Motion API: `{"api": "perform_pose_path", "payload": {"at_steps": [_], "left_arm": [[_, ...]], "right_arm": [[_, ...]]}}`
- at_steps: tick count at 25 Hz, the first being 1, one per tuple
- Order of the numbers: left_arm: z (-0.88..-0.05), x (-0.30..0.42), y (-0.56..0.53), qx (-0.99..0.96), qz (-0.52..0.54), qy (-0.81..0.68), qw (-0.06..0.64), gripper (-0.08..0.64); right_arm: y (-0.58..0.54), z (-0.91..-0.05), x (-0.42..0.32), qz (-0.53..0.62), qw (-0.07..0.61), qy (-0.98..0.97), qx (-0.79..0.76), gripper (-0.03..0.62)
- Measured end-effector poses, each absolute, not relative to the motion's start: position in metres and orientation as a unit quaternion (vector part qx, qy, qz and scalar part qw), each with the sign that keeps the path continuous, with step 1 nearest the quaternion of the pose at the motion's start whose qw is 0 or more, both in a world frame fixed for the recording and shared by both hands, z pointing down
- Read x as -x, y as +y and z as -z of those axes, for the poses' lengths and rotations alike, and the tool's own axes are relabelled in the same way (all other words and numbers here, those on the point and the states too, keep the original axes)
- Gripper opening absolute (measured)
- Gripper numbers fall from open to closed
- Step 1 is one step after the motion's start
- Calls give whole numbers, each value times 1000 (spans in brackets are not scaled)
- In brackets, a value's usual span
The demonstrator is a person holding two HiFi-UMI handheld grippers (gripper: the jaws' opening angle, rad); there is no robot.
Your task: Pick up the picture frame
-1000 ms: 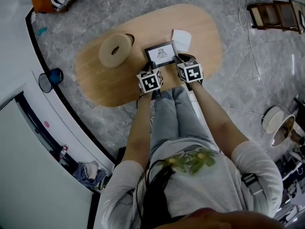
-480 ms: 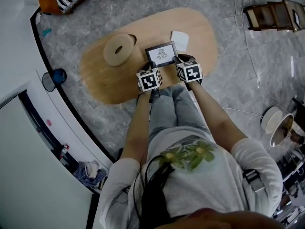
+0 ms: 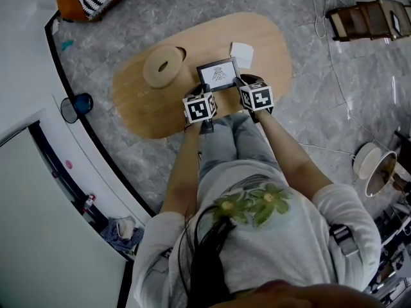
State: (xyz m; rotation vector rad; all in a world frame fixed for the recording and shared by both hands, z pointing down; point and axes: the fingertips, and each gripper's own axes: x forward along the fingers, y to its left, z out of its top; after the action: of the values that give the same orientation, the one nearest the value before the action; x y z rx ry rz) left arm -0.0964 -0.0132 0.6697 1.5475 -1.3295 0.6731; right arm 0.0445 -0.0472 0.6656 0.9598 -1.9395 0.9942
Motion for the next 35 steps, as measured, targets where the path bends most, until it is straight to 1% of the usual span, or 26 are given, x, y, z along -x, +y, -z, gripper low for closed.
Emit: {"api": "perform_pose_path", "payload": {"at_steps": [13, 29, 35], "left_arm": [[-628, 108, -14, -648, -236, -548, 474, 92], [-555, 115, -16, -674, -180, -559, 449, 92], [-521, 116, -18, -684, -157, -569, 428, 92]], "right_arm": [[-53, -621, -31, -359, 347, -784, -369, 83], [-57, -543, -25, -347, 280, -808, -385, 81], [-59, -512, -25, -338, 258, -818, -387, 81]]}}
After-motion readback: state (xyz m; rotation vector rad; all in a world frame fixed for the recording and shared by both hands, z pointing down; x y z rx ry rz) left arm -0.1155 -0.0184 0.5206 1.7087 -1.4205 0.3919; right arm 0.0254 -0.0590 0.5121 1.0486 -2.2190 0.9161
